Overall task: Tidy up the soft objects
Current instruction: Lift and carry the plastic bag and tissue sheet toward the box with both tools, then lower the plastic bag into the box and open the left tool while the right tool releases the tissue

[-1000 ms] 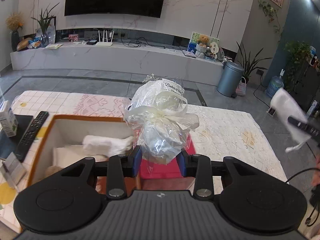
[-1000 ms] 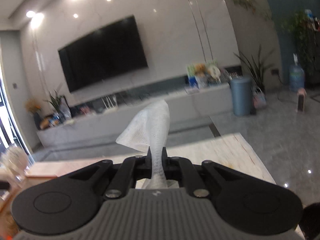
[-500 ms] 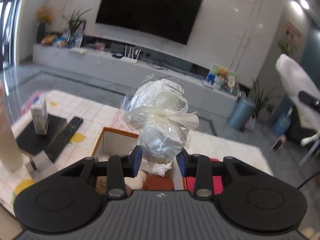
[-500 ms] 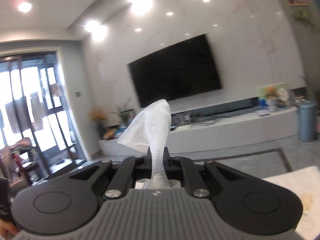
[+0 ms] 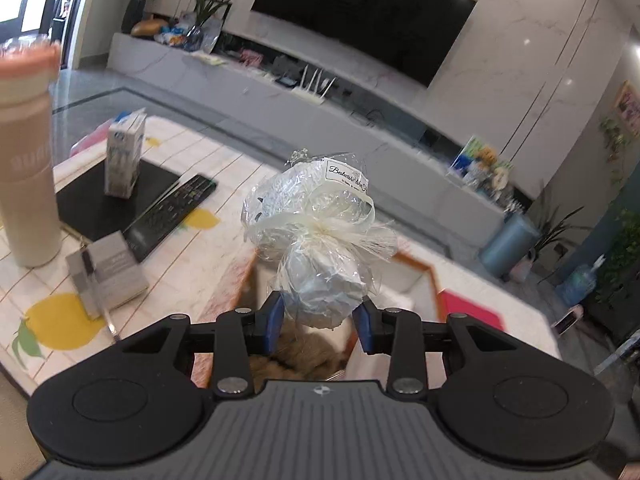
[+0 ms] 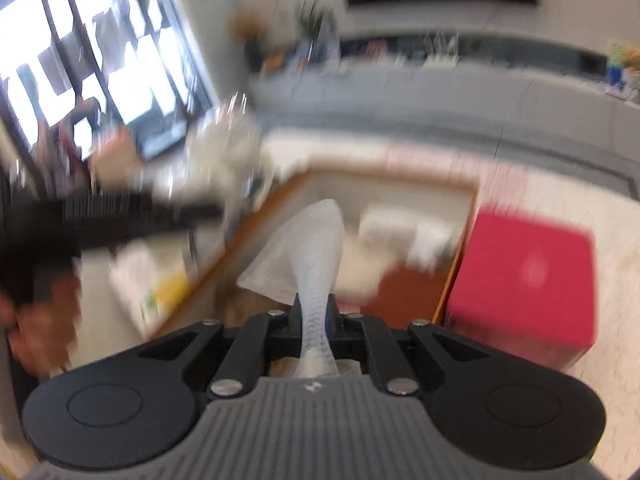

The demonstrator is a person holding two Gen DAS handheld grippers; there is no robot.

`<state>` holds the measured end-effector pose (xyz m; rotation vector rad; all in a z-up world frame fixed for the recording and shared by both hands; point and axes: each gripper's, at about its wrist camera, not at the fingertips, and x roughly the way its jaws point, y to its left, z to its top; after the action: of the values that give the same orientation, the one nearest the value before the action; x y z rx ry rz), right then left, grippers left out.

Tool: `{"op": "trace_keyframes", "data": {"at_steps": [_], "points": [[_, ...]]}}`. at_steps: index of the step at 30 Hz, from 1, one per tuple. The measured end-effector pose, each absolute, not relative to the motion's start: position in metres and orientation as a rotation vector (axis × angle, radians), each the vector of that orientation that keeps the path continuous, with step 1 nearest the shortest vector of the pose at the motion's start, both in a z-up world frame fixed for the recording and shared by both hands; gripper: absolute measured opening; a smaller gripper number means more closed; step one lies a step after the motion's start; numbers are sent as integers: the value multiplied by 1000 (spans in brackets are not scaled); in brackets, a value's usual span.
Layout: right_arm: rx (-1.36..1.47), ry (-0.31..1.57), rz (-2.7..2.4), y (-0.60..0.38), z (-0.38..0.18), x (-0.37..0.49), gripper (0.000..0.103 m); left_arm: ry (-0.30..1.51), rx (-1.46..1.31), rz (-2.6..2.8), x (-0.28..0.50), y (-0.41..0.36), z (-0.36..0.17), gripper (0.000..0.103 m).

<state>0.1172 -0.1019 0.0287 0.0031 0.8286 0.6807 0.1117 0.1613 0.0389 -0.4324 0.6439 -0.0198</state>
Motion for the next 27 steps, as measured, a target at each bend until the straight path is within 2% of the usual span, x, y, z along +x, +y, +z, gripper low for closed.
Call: {"op": "trace_keyframes", "data": {"at_steps": [4,5,9,12,13,14,15,16,17,21,25,27], "points": [[-135,971,690,-90,-1,118,5,682,-477,-66,113,164,32,42],[-162,1007,684,-87,-8,121,2,684,-475,-78,112,163,31,42],[-317,1009,691,-82,-9,117,2,710,-443,-114,113,149,28,42],[-424,991,715,-74,-9,121,13,736,-419,-134,114,139,24,42],[-449,979,724,-72,-5,125,26,740,-400,-135,113,135,22,42],[-457,966,733,-71,-4,122,46,743,-381,-135,113,132,22,42],[-456,940,734,-70,-2,121,58,744,-362,-135,111,128,22,42],[-468,910,721,-68,0,119,81,745,-349,-136,110,125,22,42],[-485,871,719,-68,2,114,89,749,-342,-140,109,123,22,42],[-532,799,670,-73,12,96,97,758,-320,-181,106,116,23,42],[-478,768,606,-97,28,87,99,792,-220,-243,102,100,20,44],[-445,755,576,-110,36,85,100,821,-170,-293,101,91,15,50]]}}
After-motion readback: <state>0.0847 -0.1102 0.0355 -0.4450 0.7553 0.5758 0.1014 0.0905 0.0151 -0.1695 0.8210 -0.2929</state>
